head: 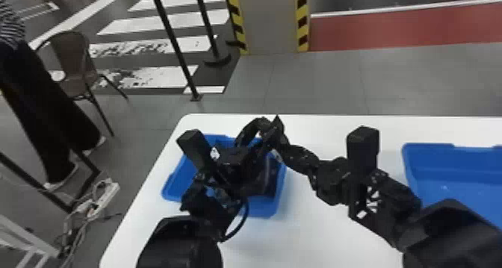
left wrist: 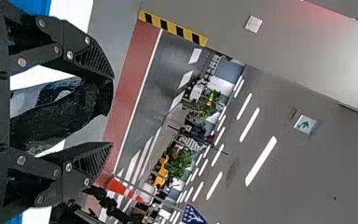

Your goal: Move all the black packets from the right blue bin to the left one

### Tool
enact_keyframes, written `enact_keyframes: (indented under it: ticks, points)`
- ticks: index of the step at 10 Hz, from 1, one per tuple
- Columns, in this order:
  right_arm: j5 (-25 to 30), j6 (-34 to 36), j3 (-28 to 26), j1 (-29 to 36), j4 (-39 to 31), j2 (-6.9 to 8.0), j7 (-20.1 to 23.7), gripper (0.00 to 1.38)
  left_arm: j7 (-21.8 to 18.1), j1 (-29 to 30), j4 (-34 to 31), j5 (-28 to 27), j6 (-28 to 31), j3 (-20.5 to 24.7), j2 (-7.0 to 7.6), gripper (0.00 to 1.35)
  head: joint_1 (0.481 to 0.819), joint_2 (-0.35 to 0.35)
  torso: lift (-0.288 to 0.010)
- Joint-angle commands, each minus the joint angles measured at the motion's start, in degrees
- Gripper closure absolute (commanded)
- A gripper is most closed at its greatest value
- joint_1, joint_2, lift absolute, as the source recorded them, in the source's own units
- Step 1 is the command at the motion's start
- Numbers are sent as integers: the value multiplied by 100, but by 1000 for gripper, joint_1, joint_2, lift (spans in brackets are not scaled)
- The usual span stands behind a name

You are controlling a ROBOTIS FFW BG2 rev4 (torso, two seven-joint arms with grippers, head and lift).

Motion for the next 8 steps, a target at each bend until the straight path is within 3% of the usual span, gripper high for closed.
enact_keyframes:
  ticks: [1, 3, 4, 5, 6, 7, 8]
  points:
    - [-34, -81, -7, -20, 32, 10, -27, 1168, -58, 8, -90, 29, 196, -29, 48, 1220, 695, 277, -110]
    - [-78, -278, -16, -132, 159, 54, -53, 1167, -76, -6, -76, 125, 42, -46, 75, 1220, 695, 268, -110]
    - [-122, -376, -16, -174, 229, 81, -53, 1026, -76, -6, -76, 125, -99, -29, 57, 1220, 695, 265, -110]
    - [-69, -658, -60, -132, 243, 81, -44, 529, -50, 8, -76, 125, -380, 15, 39, 1220, 695, 267, -110]
    - [54, -700, -385, 65, 229, 107, 52, 107, 135, 78, 8, 169, -1069, 41, -4, 1220, 695, 268, -110]
    - [212, -700, -842, 416, 131, 133, 131, 79, 311, 135, 205, 284, -1716, 59, -40, 1220, 695, 274, -110]
    - [432, -700, -1308, 768, -136, 160, 123, 163, 337, 163, 346, 134, -1674, 200, -48, 1220, 695, 272, -110]
